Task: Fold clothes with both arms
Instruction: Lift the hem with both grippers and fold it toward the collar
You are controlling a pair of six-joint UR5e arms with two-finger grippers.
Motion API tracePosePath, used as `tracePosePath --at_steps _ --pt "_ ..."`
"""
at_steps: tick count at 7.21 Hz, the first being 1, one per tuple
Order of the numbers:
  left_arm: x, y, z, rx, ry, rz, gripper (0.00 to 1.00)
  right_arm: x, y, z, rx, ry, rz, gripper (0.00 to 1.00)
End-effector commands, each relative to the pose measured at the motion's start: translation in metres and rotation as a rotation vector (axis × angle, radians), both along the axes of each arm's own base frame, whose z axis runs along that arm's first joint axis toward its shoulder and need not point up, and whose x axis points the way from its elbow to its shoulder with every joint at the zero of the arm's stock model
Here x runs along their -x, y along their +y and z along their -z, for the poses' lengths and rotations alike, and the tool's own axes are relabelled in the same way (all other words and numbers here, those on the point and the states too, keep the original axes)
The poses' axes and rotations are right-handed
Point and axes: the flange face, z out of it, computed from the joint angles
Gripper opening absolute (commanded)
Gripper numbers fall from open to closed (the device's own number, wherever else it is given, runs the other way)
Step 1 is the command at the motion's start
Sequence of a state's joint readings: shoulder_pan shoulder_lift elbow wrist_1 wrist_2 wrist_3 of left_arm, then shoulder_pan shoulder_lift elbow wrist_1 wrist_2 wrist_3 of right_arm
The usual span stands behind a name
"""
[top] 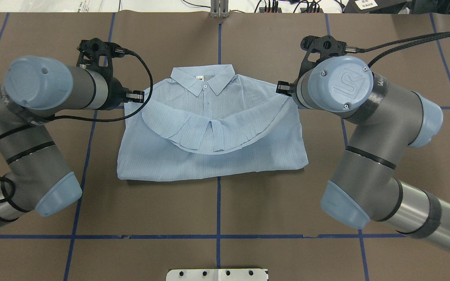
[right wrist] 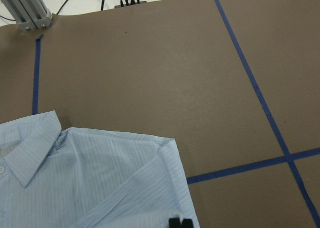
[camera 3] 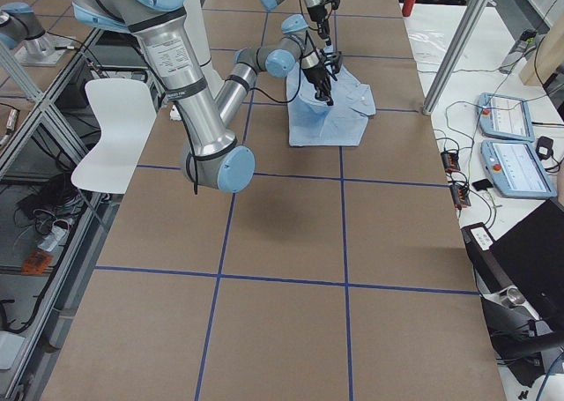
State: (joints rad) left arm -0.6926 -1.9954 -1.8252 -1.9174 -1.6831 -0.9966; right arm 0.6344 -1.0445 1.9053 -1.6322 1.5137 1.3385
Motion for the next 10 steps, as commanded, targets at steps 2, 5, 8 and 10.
tracePosePath --at_steps 2,5,8,10 --pt "-0.035 -0.042 -0.080 -0.008 -0.040 0.056 0.00 0.051 -0.049 -0.085 0.012 0.034 -0.008 0.00" --pt "-0.017 -0.061 -0.086 -0.022 -0.058 0.078 0.00 0.040 -0.063 -0.087 0.005 0.022 -0.036 0.00" --pt "0.001 -0.075 -0.088 -0.052 -0.086 0.084 0.00 0.027 -0.077 -0.091 0.012 0.030 -0.064 0.00" --pt "-0.002 -0.076 -0.092 -0.047 -0.092 0.082 0.32 0.033 -0.075 -0.098 0.017 0.046 -0.056 0.99"
